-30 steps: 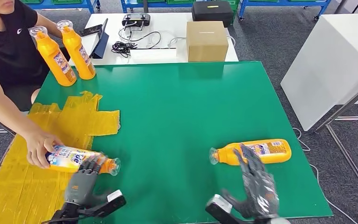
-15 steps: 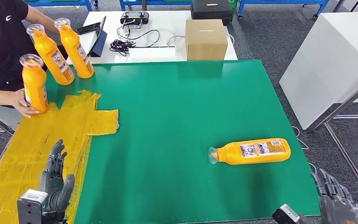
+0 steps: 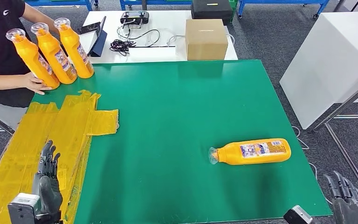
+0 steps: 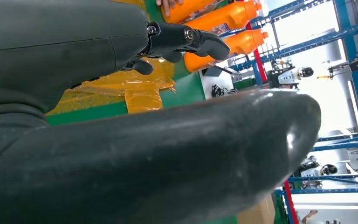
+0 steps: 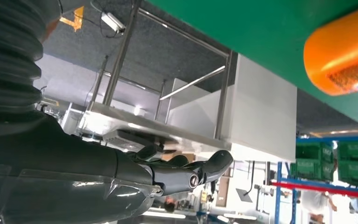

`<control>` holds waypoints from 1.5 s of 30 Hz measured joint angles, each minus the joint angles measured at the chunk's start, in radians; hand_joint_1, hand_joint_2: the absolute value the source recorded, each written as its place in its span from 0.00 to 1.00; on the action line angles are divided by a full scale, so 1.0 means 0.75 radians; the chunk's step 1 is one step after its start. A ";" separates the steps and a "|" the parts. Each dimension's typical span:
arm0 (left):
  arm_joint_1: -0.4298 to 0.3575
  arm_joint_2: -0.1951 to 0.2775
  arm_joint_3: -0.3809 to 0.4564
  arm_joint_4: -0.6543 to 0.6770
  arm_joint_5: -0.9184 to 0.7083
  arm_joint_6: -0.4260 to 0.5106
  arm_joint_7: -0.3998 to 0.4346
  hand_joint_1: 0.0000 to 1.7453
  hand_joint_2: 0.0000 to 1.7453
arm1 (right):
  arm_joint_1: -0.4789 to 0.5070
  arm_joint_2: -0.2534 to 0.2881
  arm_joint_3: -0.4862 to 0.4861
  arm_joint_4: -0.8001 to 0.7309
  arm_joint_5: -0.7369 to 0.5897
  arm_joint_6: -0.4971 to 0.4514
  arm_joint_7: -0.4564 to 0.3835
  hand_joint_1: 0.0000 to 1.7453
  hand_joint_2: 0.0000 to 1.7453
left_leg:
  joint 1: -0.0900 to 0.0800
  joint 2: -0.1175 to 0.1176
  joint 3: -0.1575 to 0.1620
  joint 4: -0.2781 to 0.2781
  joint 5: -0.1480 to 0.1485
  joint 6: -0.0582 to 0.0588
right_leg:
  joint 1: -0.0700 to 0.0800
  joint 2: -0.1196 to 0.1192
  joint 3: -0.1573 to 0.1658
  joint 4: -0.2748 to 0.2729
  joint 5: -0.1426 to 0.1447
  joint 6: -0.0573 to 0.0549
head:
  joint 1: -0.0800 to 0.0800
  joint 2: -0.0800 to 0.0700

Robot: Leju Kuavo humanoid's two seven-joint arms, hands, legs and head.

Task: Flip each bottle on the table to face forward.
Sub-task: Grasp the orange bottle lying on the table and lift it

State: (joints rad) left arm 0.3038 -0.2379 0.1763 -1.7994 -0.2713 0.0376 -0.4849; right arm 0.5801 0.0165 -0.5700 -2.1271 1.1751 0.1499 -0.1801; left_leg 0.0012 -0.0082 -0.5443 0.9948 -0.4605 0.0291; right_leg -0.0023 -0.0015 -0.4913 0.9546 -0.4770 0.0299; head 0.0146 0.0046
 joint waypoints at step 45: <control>-0.106 0.053 -0.098 0.060 0.080 -0.026 0.053 0.00 0.00 | -0.488 -0.459 0.372 0.648 0.040 -0.125 0.359 0.00 1.00 | -0.001 0.000 0.000 0.001 0.002 0.002 | -0.001 0.000 0.006 0.000 0.001 0.001 | 0.000 0.000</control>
State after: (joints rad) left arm 0.2240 -0.1983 0.1031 -1.7545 -0.2115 0.0179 -0.4453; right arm 0.2141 -0.3280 -0.2908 -1.6413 1.2051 0.0565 0.0895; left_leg 0.0007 -0.0080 -0.5443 0.9955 -0.4594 0.0305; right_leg -0.0027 -0.0012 -0.4866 0.9548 -0.4759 0.0309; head 0.0145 0.0046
